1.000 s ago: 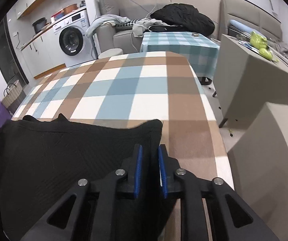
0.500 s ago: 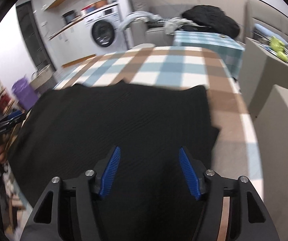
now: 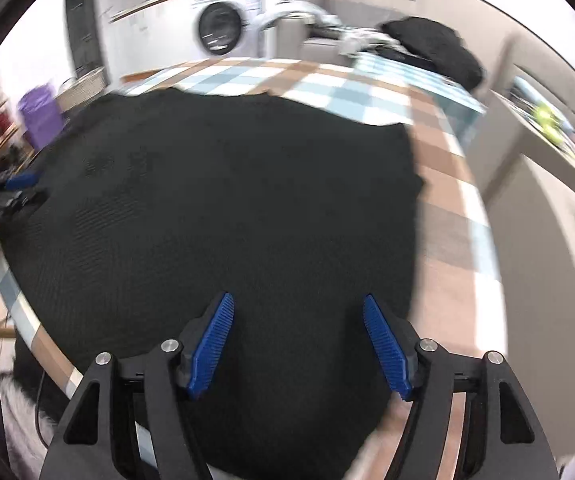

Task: Fold small clothes
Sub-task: 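Lay the lifted sweater flat and open both tools over it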

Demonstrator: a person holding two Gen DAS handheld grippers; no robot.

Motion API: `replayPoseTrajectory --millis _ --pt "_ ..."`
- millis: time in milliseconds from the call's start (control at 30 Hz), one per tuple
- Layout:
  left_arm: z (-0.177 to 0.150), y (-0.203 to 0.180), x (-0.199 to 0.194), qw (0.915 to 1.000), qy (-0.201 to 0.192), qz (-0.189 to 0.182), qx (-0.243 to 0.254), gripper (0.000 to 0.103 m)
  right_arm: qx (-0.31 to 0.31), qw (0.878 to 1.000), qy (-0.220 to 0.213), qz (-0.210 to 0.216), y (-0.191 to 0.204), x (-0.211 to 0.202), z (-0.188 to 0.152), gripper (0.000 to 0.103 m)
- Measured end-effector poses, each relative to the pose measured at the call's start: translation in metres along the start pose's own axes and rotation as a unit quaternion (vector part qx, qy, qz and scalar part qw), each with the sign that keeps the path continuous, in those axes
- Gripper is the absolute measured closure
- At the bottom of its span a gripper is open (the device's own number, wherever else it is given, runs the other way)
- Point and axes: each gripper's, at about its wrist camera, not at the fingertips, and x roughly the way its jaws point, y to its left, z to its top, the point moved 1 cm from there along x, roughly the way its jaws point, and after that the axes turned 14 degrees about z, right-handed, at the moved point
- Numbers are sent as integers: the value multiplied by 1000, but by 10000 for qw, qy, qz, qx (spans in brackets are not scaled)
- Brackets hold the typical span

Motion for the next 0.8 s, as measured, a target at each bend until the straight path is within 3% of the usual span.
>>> replayPoseTrajectory --millis 167,267,400,467,667,733,800 --pt "-10 -1 -4 9999 -70 62 -96 22 996 9935 -468 289 -33 -14 -10 30" --pt "-9 0 -5 9999 -55 64 -121 22 1254 9893 -615 411 -43 -6 -10 34" --pt "-8 2 -4 9998 -73 61 -188 22 1123 9918 -492 363 -40 8 -1 77" --pt "-6 1 -4 9998 -83 76 -166 21 1005 9931 -492 352 -35 11 4 86" --pt "-7 1 -7 9998 -79 47 -182 21 1105 9930 -391 119 -54 19 24 86" --pt "-10 9 -11 9993 -58 43 -356 21 1126 9931 -319 92 -52 14 23 77" --pt "-13 19 -18 9982 -75 -19 -586 21 1252 9907 -516 111 -49 -2 17 68"
